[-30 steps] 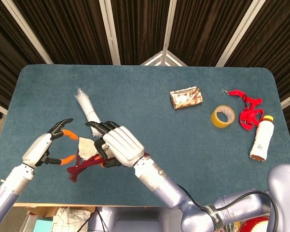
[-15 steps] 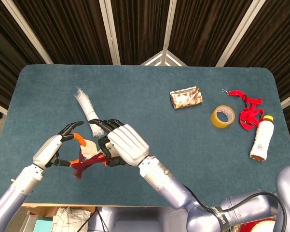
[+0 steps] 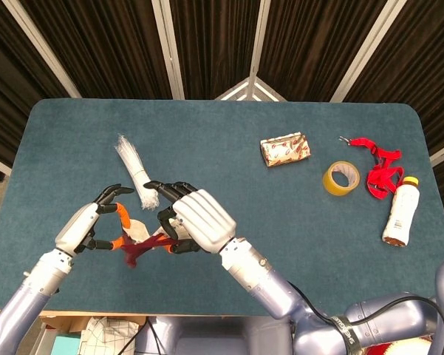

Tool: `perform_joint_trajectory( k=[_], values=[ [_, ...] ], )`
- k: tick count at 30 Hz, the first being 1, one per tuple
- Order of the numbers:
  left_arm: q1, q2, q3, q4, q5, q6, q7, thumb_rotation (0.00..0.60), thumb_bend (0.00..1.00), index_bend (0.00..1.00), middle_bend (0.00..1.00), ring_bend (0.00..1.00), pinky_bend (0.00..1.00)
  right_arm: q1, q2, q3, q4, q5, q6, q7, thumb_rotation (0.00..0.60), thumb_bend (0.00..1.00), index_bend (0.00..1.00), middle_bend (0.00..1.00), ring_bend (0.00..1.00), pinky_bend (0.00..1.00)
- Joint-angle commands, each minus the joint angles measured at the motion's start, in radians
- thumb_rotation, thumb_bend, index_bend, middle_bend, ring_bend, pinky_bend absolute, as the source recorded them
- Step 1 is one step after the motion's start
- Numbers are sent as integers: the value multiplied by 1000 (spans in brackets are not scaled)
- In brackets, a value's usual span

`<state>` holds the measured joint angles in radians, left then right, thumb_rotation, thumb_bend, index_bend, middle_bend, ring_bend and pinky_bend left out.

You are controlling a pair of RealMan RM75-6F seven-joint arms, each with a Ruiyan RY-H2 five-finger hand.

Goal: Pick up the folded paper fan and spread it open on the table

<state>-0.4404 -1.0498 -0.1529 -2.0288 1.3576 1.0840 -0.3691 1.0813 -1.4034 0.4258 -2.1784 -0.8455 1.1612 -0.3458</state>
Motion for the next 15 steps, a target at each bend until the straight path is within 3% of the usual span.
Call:
perform_joint_trajectory(
  k=[1, 15],
  values=[
    [-5, -2, 0, 1, -10, -8, 7, 600, 452, 631, 144, 0, 110, -4, 5, -5, -3, -7, -7, 7, 600, 395, 921, 174, 223, 221],
    [10, 29, -11, -20, -23, 33, 31, 600, 469, 683, 174, 0, 110, -38, 53, -27, 8, -23, -17, 26, 600, 396, 923, 174, 223, 221]
  ],
)
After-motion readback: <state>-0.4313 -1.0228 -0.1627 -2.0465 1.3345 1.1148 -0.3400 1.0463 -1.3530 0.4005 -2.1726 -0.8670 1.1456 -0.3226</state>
